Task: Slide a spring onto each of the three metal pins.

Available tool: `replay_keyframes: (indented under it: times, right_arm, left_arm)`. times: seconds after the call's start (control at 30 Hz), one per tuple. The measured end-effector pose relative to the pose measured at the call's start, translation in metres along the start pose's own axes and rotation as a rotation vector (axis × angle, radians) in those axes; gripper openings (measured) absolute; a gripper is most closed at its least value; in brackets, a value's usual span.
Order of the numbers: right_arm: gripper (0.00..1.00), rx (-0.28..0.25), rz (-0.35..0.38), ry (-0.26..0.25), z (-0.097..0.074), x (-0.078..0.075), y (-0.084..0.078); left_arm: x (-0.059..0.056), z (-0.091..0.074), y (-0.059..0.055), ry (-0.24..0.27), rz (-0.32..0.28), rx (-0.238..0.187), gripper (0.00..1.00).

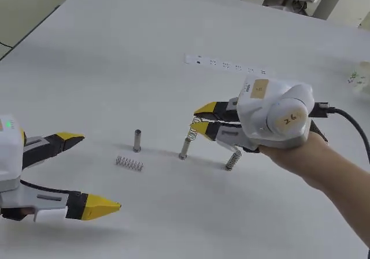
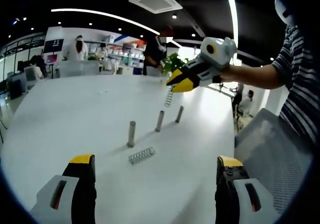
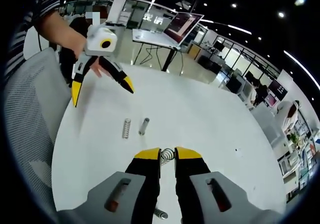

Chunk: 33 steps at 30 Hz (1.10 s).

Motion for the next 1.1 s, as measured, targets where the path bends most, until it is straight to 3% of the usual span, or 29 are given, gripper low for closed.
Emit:
replay_keyframes:
  times: [0.27, 1.1]
  right_arm:
    - [0.08, 0.0, 0.058, -0.007, 0.006, -0.006, -0.005]
    - [0.08, 0.036, 0.057, 0.04, 0.022, 0.008, -0.017]
  left_arm:
    - [-0.001, 0.001, -0.001, 0.002, -0.002, 0.003, 0.98]
    - [-0.001, -0.001, -0.001, 0.004, -0.006, 0.0, 0.98]
Point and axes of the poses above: the centre of the closed fingertips' face, and the gripper's own axes: z roughly forward along the fingers, x roughly to its left, y roughly out of its top, the point moved 8 cm from there along -z, roughly backward along the fingers, and after that the axes turned 12 degrees about -z, right-handed, at the moved point
